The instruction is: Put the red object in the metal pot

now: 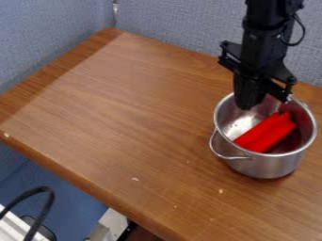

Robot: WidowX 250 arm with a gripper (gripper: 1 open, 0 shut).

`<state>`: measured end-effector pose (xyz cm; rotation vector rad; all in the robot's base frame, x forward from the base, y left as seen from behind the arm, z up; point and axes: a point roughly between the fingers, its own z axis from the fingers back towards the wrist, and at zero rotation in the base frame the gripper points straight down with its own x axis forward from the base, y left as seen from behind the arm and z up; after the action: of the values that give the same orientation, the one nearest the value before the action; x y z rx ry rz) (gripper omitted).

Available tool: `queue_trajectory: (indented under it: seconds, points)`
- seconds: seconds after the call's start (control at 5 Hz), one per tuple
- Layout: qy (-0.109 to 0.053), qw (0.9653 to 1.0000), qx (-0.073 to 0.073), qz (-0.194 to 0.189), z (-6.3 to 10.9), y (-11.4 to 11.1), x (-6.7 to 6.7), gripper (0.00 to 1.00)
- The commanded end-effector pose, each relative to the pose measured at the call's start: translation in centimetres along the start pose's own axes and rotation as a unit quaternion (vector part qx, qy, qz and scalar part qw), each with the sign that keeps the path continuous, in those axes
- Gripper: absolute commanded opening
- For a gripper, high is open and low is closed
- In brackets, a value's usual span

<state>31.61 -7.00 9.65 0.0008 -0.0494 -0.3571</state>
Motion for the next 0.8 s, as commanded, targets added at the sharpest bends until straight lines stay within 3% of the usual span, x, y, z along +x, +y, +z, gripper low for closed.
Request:
queue_trajectory:
  seconds: [0.0,0.6]
  points:
    - [-0.026,0.9996,0.01,0.01,1.42,1.17,0.87,0.0]
    - [-0.014,0.9996,0.018,0.019,1.19,2.07,0.69,0.0]
